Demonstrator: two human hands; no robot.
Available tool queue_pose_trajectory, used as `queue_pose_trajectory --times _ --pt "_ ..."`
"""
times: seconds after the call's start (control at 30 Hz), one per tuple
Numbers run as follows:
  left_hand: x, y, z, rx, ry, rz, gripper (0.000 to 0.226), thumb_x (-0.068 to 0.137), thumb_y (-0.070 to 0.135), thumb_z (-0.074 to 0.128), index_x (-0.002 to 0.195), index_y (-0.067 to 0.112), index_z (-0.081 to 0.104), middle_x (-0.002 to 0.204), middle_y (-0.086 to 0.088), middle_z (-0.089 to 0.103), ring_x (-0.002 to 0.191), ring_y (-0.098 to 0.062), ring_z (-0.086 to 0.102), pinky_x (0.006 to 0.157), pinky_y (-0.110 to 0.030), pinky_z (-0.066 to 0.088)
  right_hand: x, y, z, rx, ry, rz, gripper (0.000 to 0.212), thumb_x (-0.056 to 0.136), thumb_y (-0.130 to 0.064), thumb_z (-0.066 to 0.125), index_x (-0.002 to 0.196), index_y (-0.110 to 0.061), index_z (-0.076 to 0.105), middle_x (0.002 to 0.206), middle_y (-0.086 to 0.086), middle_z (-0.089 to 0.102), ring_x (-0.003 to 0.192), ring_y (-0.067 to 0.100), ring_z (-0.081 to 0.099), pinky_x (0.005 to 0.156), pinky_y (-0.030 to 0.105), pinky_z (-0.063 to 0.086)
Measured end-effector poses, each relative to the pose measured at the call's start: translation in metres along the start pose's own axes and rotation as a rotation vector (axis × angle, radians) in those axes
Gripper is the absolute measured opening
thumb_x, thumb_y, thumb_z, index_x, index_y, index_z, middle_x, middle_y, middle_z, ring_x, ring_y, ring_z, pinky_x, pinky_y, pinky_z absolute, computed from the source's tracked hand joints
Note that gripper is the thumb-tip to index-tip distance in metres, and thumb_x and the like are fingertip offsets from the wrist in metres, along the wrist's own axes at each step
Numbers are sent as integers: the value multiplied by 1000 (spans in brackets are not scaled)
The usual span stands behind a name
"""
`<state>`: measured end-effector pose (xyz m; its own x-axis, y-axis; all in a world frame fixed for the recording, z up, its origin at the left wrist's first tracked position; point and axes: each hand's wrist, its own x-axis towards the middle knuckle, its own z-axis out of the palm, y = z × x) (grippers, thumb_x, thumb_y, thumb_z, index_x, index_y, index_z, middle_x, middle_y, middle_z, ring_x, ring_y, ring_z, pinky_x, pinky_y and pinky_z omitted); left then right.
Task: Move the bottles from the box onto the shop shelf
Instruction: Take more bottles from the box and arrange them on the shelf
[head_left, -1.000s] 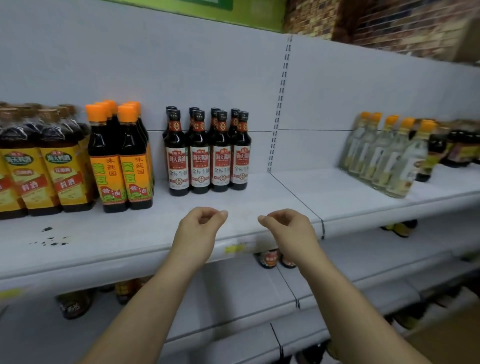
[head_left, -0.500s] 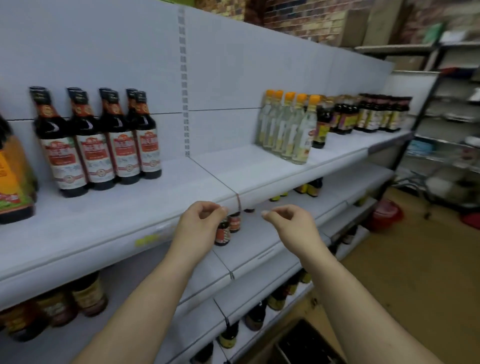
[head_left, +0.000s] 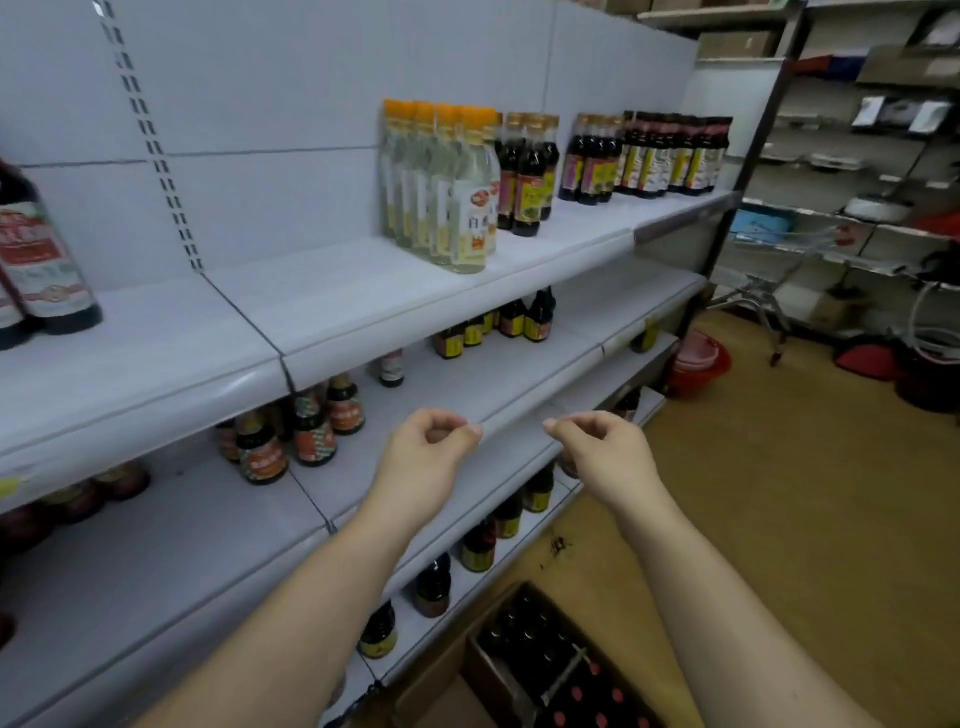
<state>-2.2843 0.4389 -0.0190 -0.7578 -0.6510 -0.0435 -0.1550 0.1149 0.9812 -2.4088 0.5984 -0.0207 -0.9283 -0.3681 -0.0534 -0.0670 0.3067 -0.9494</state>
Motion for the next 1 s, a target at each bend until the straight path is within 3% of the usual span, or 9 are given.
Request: queue_pose_trajectory --times 0.13,0.27,0.5,0.6,0.7,0.83,1.0 --pt "9 -19 55 18 -48 -52 15 94 33 70 102 21 66 102 -5 68 98 -21 66 76 -33 50 15 40 -32 16 28 63 26 90 -46 74 106 -27 71 108 -7 70 99 14 67 76 32 52" --pt "24 -39 93 50 -119 -90 15 95 28 70 103 16 66 92 0 68 78 -11 64 62 -21 48 24 77 -52 16 100 169 30 89 -47 74 111 -27 70 109 -9 69 100 15 69 76 32 52" --pt "69 -100 140 126 -334 -191 14 93 34 73 99 23 66 98 -2 69 94 -20 67 84 -37 52 34 138 -56 41 240 392 31 92 -35 75 115 -17 68 105 -2 69 99 20 69 76 27 52" --pt "90 -131 150 163 -425 -217 13 94 35 71 101 25 65 100 2 67 94 -17 66 75 -31 50 36 162 -46 45 287 497 31 93 -34 74 118 -17 67 108 0 69 100 19 68 75 25 52" --pt "113 -159 154 193 -481 -247 16 94 34 71 105 24 64 101 4 67 88 -11 65 68 -25 45 43 183 -30 13 306 572 28 95 -36 72 117 -22 65 108 -2 69 99 15 67 65 21 48" --pt "141 -198 152 246 -539 -272 15 93 35 71 103 26 63 97 5 66 90 -10 64 70 -25 45 53 214 -1 -14 334 656 29 93 -40 72 118 -26 67 108 -2 71 101 17 68 85 34 56" --pt "171 -262 162 307 -552 -329 17 94 33 71 106 24 63 96 5 66 85 -10 64 64 -22 42 70 271 35 -5 333 738 20 96 -30 71 114 -23 65 99 -2 73 85 11 70 56 21 51"
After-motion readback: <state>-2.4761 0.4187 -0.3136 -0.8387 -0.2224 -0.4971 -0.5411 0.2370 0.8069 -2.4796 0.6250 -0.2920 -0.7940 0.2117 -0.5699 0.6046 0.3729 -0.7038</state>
